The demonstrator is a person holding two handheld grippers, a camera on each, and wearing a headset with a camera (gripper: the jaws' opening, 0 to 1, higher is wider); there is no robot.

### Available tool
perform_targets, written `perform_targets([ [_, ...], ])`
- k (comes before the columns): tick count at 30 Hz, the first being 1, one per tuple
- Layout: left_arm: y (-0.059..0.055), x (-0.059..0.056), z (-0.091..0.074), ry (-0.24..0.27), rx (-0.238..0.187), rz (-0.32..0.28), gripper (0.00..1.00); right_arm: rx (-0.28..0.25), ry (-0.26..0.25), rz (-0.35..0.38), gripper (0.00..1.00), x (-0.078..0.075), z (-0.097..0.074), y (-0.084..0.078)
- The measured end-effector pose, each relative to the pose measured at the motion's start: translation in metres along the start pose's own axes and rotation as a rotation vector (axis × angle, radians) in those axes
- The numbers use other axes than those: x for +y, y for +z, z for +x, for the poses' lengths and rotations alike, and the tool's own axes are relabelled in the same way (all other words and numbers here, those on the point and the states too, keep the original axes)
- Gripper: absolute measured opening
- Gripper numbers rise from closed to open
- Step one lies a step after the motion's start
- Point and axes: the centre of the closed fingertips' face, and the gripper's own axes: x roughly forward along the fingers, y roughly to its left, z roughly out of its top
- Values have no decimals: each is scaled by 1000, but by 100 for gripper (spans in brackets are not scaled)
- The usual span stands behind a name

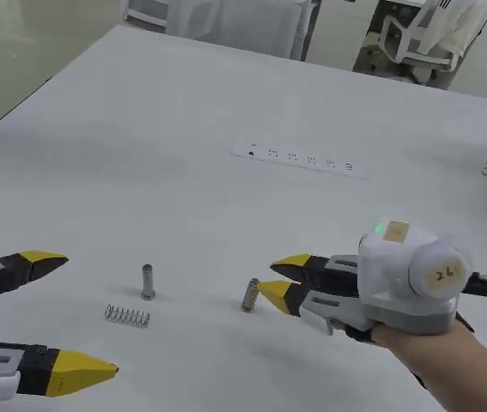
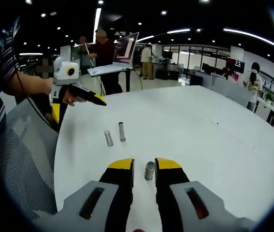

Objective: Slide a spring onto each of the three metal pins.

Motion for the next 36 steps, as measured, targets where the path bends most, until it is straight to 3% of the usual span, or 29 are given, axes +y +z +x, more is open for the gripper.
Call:
perform_targets([
  [9,0,0,1,-4,-6,-6,96,22,16,53,15,24,-14,-25],
  [17,-2,-1,-1,-2,-6,-9,96,50,10,88,15,31,-17,-41],
  [28,-2,-1,-4,-4,-7,-15,95,53,29,79,15,37,-6,-32],
  [36,-3,-2,-5,-8,-2,-15,95,35,85,33,15,49,22,-9],
])
